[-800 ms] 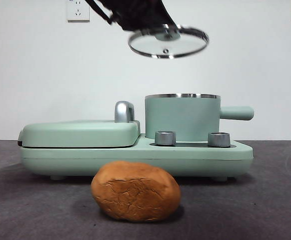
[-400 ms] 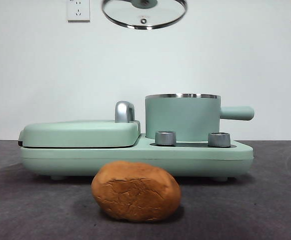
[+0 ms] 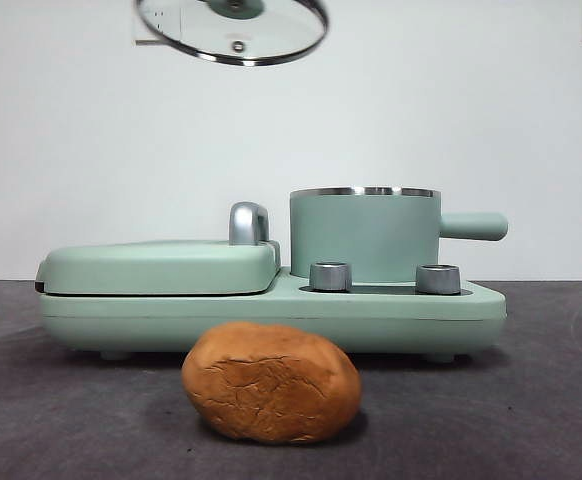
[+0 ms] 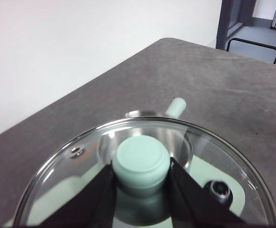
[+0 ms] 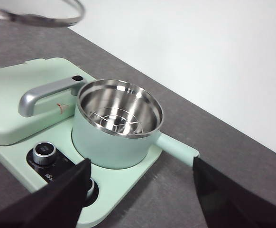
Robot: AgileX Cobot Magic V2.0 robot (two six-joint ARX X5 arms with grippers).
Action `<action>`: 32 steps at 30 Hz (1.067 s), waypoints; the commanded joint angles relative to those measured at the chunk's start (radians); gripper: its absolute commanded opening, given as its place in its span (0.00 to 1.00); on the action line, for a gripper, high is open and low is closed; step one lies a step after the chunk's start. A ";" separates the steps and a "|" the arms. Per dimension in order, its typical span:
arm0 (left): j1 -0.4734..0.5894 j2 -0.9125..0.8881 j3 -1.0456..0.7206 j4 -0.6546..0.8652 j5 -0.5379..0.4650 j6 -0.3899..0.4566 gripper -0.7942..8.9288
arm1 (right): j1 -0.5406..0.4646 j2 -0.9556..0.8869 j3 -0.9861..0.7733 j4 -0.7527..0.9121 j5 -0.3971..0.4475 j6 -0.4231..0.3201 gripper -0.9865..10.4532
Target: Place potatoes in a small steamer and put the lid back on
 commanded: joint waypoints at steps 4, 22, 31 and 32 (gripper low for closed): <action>0.016 -0.187 -0.211 0.048 -0.052 -0.090 0.10 | 0.031 0.018 0.015 -0.010 0.000 0.018 0.38; 0.026 -0.562 -0.371 -0.158 -0.208 -0.178 0.10 | 0.523 0.429 0.015 -0.048 0.031 0.000 0.38; 0.026 -0.582 -0.371 -0.215 -0.208 -0.182 0.10 | 0.661 0.668 0.015 0.062 0.056 0.007 0.42; 0.026 -0.582 -0.371 -0.222 -0.208 -0.182 0.10 | 0.669 0.689 0.015 0.085 0.056 0.009 0.42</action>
